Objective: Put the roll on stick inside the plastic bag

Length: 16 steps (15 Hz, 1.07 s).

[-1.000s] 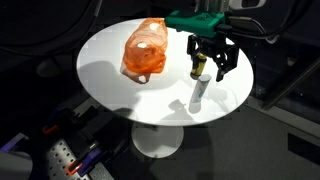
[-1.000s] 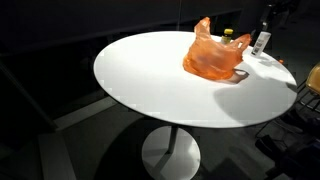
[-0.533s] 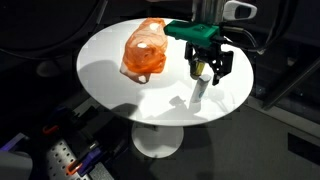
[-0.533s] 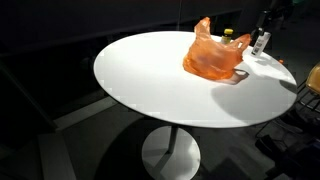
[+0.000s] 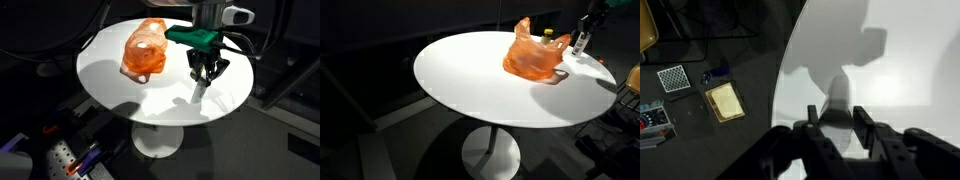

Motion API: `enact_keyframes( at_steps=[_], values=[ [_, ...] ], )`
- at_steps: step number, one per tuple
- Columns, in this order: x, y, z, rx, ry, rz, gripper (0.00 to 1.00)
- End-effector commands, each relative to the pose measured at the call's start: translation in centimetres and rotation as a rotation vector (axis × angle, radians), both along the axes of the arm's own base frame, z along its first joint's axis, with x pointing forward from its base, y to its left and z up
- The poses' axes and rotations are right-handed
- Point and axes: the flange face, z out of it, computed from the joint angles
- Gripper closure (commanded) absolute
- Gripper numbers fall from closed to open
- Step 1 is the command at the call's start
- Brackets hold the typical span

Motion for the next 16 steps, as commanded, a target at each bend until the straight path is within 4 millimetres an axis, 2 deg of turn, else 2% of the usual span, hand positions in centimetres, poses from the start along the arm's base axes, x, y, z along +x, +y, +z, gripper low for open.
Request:
enact_keyframes(
  at_steps=[1,3,6,16],
  values=[
    [0.5,0.3,1.5,-0.017,-0.023,-0.001,0.88],
    [0.6,1.1,2.4,-0.02,-0.028,0.013,0.9],
    [1.1,3.7,3.9,-0.02,-0.035,0.057,0.9],
    [4.6,15.8,8.8,-0.066,-0.084,0.318,0.9]
  ],
)
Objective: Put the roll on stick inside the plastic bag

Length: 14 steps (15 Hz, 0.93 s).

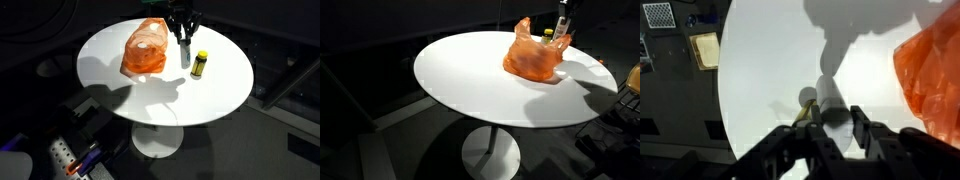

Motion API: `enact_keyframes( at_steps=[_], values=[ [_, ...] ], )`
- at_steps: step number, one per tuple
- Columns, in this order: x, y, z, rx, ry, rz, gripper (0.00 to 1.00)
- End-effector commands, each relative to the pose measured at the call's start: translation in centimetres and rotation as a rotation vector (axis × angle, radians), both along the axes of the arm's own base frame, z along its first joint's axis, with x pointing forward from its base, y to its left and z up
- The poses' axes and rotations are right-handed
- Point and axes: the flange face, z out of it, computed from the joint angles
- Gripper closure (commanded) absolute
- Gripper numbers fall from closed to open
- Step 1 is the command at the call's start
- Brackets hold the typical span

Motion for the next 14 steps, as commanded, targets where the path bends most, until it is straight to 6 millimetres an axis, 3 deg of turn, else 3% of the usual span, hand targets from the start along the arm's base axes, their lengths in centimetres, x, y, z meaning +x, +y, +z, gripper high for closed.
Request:
enact_keyframes(
  at_steps=[1,4,7,8,13,14],
  values=[
    [0.9,3.4,2.6,-0.02,-0.021,0.09,0.9],
    [1.2,5.6,3.4,0.009,-0.031,0.159,0.9],
    [1.1,5.8,4.2,0.004,-0.035,0.173,0.91],
    [1.3,6.3,2.6,0.006,-0.036,0.155,0.66],
    [1.2,6.0,3.2,0.004,-0.04,0.158,0.66],
    [1.2,6.0,3.2,0.004,-0.04,0.159,0.91]
  ],
)
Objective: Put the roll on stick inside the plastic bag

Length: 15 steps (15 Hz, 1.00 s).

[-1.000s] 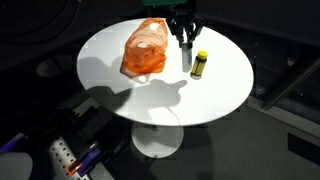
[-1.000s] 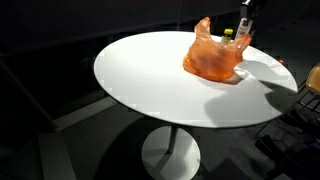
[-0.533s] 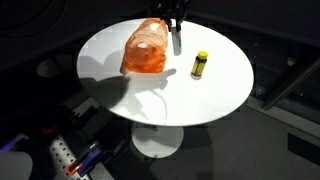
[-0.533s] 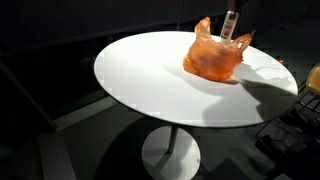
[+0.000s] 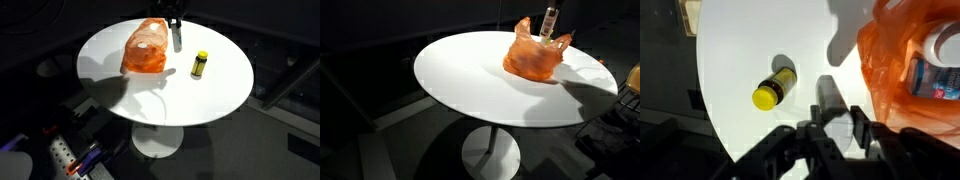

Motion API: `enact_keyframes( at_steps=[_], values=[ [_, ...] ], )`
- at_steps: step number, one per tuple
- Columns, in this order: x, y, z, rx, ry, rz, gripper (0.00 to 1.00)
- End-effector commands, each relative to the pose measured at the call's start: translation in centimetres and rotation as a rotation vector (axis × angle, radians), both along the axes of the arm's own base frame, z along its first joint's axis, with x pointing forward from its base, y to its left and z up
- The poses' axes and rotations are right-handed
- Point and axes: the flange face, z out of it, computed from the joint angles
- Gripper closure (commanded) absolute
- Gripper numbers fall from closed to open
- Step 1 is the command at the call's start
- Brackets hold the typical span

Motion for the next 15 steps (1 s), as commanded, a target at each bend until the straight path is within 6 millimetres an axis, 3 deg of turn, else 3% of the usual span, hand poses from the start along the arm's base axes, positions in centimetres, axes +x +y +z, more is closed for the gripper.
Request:
enact_keyframes(
  at_steps=[1,5,15],
  values=[
    [0.0,0.2,0.1,-0.004,-0.004,0.009,0.91],
    [0.2,2.5,0.4,-0.016,-0.019,0.066,0.91],
    [-0.8,11.6,0.3,0.079,-0.004,0.212,0.91]
  ],
)
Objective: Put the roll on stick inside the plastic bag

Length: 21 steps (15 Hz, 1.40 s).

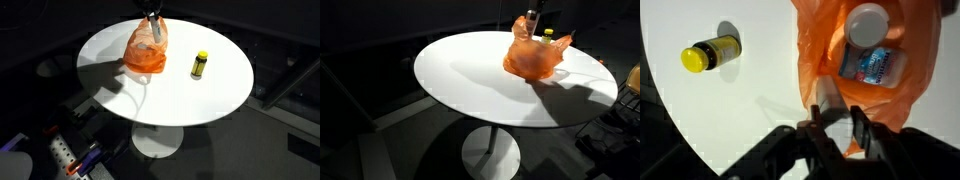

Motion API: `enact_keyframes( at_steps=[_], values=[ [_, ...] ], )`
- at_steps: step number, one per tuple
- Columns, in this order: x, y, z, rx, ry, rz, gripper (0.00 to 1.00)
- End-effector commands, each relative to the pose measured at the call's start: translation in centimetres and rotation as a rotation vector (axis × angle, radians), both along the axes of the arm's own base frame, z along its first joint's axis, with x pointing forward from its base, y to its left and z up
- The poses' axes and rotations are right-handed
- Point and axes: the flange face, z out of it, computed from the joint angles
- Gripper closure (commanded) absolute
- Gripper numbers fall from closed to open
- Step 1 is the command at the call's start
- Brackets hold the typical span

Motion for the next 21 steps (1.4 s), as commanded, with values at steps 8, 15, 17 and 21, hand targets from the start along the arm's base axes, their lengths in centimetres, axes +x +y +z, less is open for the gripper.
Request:
enact_keyframes(
  at_steps=[8,15,17,21],
  values=[
    [-2.3,5.2,-0.3,0.203,0.089,0.067,0.91],
    [-3.5,4.6,-3.2,0.216,0.146,0.066,0.91],
    [-3.7,4.2,-4.2,0.193,0.143,0.078,0.91],
    [-3.8,3.9,-5.6,0.158,0.116,0.11,0.9]
  ],
)
